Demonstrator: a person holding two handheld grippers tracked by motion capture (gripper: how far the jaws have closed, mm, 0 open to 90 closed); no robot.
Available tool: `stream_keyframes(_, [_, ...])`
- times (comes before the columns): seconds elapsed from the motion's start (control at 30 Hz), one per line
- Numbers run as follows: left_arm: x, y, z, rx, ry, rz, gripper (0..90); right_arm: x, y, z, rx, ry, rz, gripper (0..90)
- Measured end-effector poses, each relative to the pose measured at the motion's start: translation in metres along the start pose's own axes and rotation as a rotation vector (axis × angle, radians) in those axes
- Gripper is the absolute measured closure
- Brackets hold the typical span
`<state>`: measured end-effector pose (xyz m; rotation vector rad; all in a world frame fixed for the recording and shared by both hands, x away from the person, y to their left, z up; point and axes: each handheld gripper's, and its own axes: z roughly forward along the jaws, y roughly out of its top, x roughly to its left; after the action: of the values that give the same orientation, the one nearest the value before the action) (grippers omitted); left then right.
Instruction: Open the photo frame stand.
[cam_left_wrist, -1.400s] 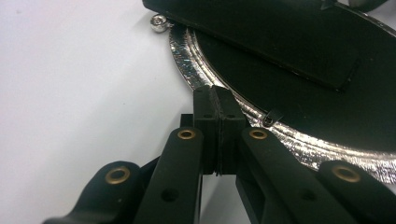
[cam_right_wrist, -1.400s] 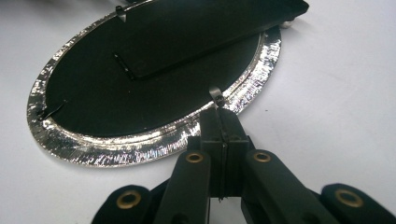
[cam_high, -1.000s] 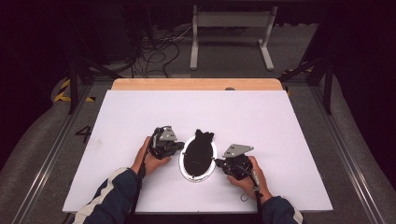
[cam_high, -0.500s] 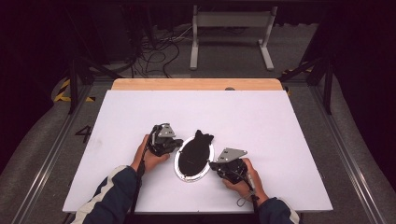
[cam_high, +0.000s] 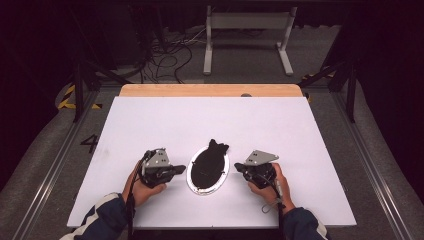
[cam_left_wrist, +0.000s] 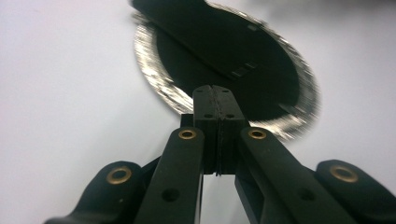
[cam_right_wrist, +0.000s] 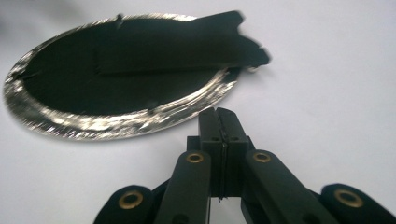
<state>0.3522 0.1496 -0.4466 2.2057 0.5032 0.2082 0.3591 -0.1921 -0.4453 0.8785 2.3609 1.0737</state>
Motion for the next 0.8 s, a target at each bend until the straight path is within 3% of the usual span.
stream_keyframes(0.13, [-0.018,-0.006,0.001,0.023,-0.045,0.012,89.7,-0.016,0.005,0.004,-0.019,-0.029,0.029,90.0])
stream_keyframes(0.2, [-0.026,-0.006,0.004,0.039,-0.068,0.02,89.8,-0.023,0.008,0.007,-0.03,-0.022,0.058,90.0])
stream_keyframes(0.43, [-0.044,-0.002,0.019,0.072,-0.125,0.05,89.2,-0.036,0.023,0.024,-0.033,-0.029,0.098,90.0])
stream_keyframes(0.6, [-0.052,0.0,0.028,0.097,-0.136,0.064,88.6,-0.04,0.032,0.039,-0.019,-0.044,0.112,90.0])
stream_keyframes(0.8, [-0.052,0.002,0.034,0.083,-0.131,0.06,88.5,-0.041,0.041,0.055,-0.005,-0.044,0.131,90.0])
